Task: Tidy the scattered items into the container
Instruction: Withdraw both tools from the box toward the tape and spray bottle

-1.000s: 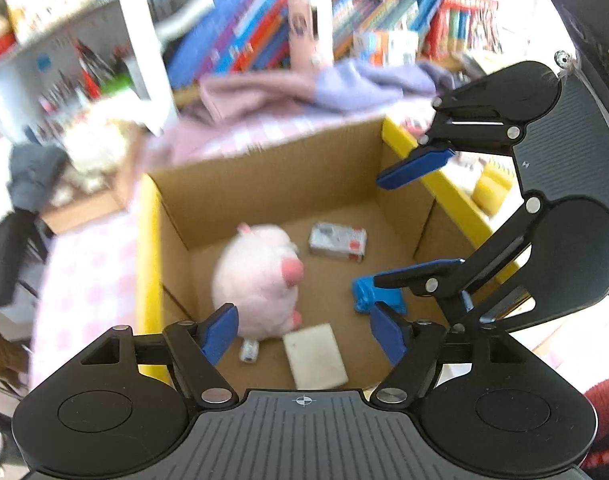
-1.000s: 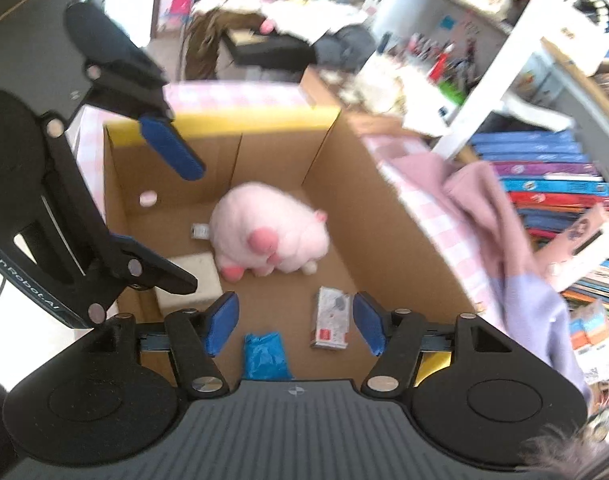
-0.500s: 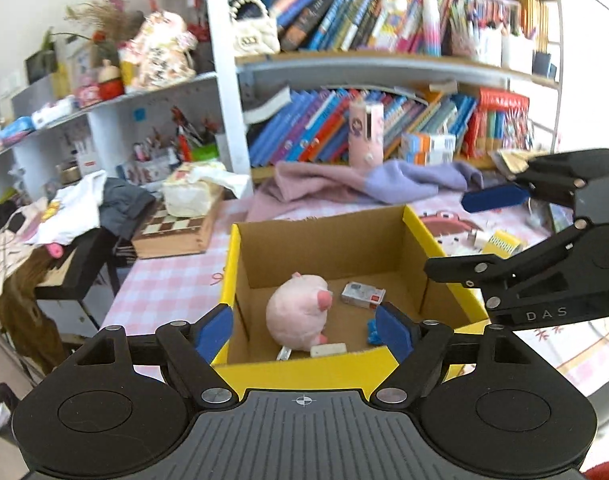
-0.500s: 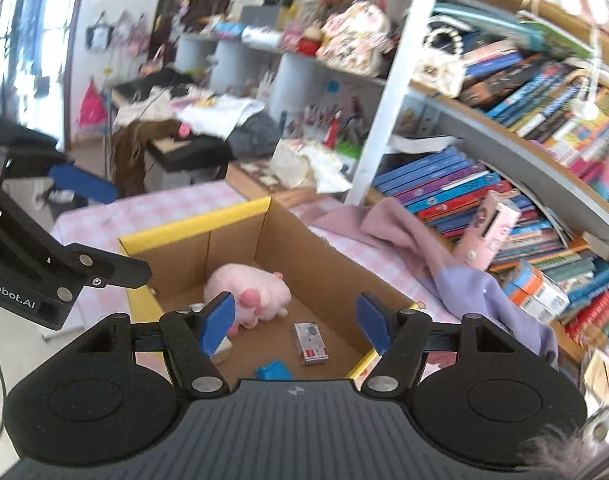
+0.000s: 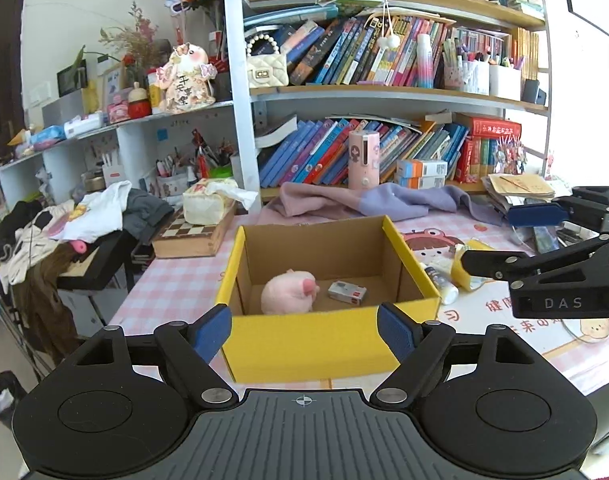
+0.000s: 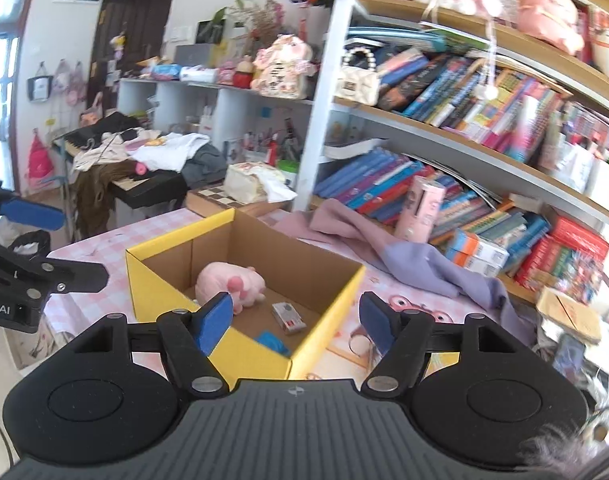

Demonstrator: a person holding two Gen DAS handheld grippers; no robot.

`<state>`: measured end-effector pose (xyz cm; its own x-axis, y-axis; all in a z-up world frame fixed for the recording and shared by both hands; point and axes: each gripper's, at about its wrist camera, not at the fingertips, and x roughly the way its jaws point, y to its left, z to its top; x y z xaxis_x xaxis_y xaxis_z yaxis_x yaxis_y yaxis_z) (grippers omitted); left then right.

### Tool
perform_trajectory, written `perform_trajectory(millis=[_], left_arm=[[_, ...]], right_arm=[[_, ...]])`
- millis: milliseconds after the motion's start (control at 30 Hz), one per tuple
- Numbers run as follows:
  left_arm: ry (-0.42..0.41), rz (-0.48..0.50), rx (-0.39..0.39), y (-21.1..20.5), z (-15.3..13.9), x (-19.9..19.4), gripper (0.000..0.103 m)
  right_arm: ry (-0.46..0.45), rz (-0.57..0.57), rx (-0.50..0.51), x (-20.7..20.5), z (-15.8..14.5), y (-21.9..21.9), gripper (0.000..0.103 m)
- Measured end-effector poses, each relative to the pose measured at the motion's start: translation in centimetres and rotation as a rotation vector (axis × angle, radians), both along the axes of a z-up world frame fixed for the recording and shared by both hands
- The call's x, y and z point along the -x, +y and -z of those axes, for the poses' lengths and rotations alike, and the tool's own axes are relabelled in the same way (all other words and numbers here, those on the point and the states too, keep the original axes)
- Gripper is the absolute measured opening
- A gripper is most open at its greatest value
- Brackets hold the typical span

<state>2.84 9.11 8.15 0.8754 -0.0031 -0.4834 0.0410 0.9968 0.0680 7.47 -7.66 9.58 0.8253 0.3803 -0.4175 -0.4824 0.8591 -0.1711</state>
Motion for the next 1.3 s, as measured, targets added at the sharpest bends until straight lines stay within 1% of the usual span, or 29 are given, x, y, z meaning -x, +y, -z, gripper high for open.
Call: perform_trajectory(millis=[133, 233, 400, 633, 767, 900, 1133, 1233, 1300], left_arm=[[-0.002, -0.012, 0.005, -0.5, 0.7, 1.6, 0.086], [0.002, -0.018, 0.006, -0.8, 1.3, 2.6, 0.086], [0.031, -0.014, 0.002, -1.5, 2.4, 3.7, 0.086], [0.074, -0.002, 0.004, -2.4, 4.0, 4.4, 0.087], [0.088, 0.007, -0.008, -3.1, 4.8, 4.6, 0.087], [0.104, 0.010, -0.007, -4.0, 5.6, 4.8, 0.087], [0.151, 0.020, -0.007, -4.7, 6.8, 4.9, 0.088], [0.157, 0.017, -0.004, -4.8, 6.9, 4.7, 0.092], [0.162, 0.019, -0.003, -5.0, 7.0, 4.6, 0.093]], right_arm=[[0.014, 0.057, -0.030, 1.7, 0.6, -1.2, 0.070], [0.030, 0.092, -0.038, 3.1, 1.4, -1.6, 0.072], [0.045, 0.104, -0.003, 5.1, 2.9, -1.6, 0.074], [0.092, 0.122, 0.014, 7.1, 4.9, -1.6, 0.076], [0.115, 0.128, 0.032, 7.9, 5.8, -1.6, 0.078], [0.115, 0.121, 0.066, 8.5, 6.5, -1.5, 0.079], [0.134, 0.129, 0.098, 8.8, 7.3, -1.9, 0.083], [0.143, 0.140, 0.105, 8.6, 7.6, -2.2, 0.083], [0.151, 0.147, 0.108, 8.6, 7.7, -2.4, 0.083]])
